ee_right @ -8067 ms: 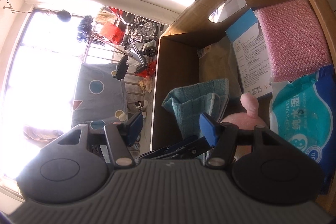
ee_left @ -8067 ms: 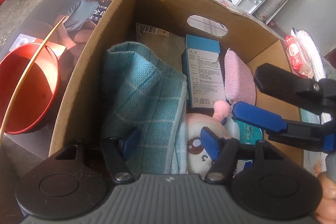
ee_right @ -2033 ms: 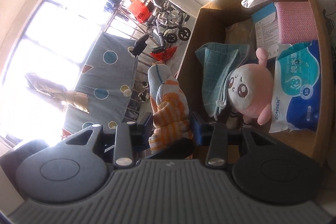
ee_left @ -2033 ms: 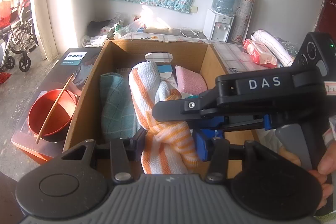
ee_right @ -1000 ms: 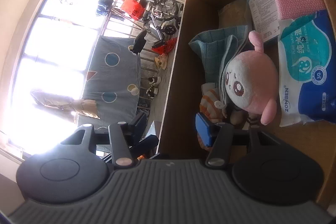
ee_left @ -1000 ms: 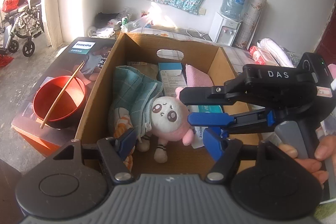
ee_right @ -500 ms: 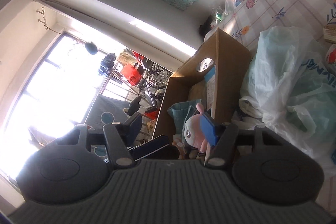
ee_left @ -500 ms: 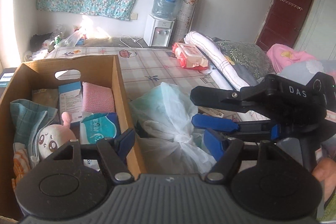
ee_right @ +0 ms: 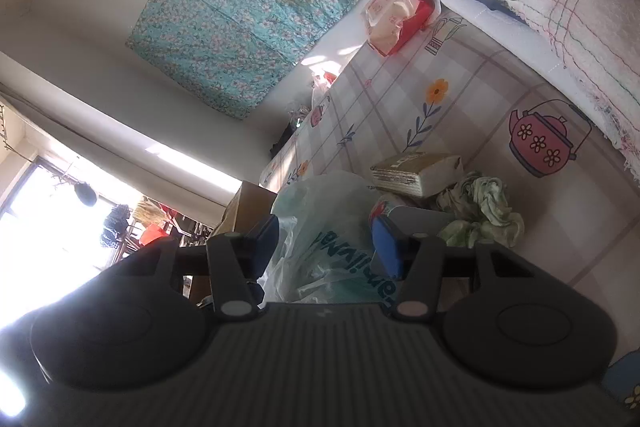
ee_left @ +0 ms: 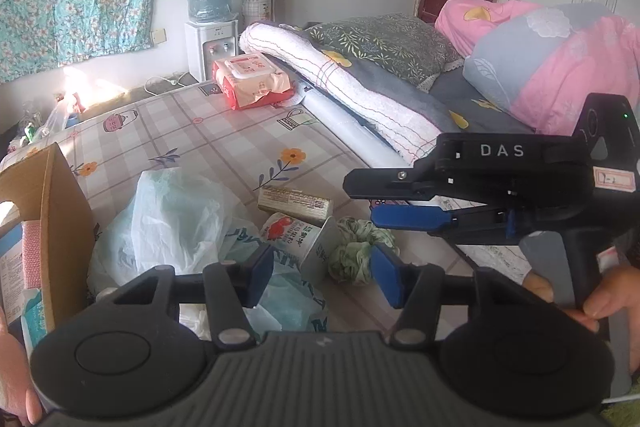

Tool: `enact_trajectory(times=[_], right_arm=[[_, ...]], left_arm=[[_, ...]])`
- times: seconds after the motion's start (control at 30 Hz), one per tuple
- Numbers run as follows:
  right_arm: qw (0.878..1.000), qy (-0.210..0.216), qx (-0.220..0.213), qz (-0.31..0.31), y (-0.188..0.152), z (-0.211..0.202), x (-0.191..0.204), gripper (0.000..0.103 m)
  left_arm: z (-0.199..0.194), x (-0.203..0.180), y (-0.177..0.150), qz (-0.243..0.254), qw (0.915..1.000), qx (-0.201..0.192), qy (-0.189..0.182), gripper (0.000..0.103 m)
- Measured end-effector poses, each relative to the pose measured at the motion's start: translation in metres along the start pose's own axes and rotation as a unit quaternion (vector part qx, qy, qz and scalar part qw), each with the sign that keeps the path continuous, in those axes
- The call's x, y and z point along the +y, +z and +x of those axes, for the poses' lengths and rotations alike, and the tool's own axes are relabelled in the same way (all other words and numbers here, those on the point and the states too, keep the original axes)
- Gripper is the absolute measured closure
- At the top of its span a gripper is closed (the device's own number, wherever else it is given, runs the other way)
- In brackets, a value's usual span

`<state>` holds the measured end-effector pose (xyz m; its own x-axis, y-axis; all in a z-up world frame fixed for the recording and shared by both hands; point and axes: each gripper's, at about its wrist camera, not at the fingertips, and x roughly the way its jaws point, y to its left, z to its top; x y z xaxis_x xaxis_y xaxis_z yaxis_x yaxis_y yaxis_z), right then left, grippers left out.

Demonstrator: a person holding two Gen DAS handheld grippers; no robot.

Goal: Organize soft objects
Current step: 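Move the right gripper back to the white yogurt cup on the mattress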

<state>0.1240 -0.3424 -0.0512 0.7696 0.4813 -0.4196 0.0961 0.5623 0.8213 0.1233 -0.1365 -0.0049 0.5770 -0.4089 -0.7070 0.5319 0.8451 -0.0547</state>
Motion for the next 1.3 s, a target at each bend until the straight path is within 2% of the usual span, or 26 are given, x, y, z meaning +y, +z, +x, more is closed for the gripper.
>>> enact_trajectory(times=[0.1,0.17,0.23,0.43,0.5,0.57,0.73,0.87,1.0,1.07,1.13,1.3], right_arm=[[1.0,-0.004,0.015,0.021,0.004,0.016,-0.019,0.066],[0.999,-0.009,0.024,0.035,0.007,0.026,-0.03,0.067],[0.999,-0.016,0.031,0.043,0.007,0.033,-0.04,0.07],[0.997,-0.075,0.032,-0.004,0.012,0.045,-0.049,0.07],[0.996,-0.079,0.031,-0.009,0.014,0.046,-0.052,0.07],[0.997,-0.078,0.027,-0.011,0.015,0.047,-0.054,0.07],[0.997,-0.07,0.019,0.001,0.017,0.042,-0.059,0.069],[0.998,-0.06,0.013,0.012,0.016,0.033,-0.059,0.069],[0.999,-0.024,0.002,0.045,0.014,0.022,-0.064,0.069],[0.997,-0.004,-0.007,0.071,0.012,0.014,-0.067,0.065],[0.994,0.025,-0.012,0.104,0.012,0.009,-0.072,0.057],[0.985,0.085,-0.02,0.151,0.005,-0.006,-0.075,0.052]], left_arm=[[0.025,-0.009,0.005,0.018,0.9996,0.018,0.007,0.061],[0.041,-0.012,0.008,0.029,0.999,0.031,0.015,0.068],[0.054,-0.017,0.01,0.041,0.9979,0.042,0.026,0.07],[0.084,-0.022,0.012,0.068,0.9928,0.082,0.055,0.082],[0.091,-0.021,0.012,0.071,0.9914,0.089,0.065,0.085],[0.093,-0.02,0.013,0.07,0.9911,0.087,0.073,0.09],[0.09,-0.013,0.019,0.045,0.9937,0.074,0.072,0.095],[0.083,0.005,0.031,-0.019,0.9964,0.074,0.036,0.097],[0.067,0.015,0.037,-0.072,0.9949,0.069,-0.014,0.098],[0.057,0.015,0.038,-0.085,0.9938,0.062,-0.034,0.099],[0.046,0.013,0.039,-0.099,0.9922,0.054,-0.054,0.1],[0.022,0.009,0.041,-0.114,0.9887,0.015,-0.096,0.103]])
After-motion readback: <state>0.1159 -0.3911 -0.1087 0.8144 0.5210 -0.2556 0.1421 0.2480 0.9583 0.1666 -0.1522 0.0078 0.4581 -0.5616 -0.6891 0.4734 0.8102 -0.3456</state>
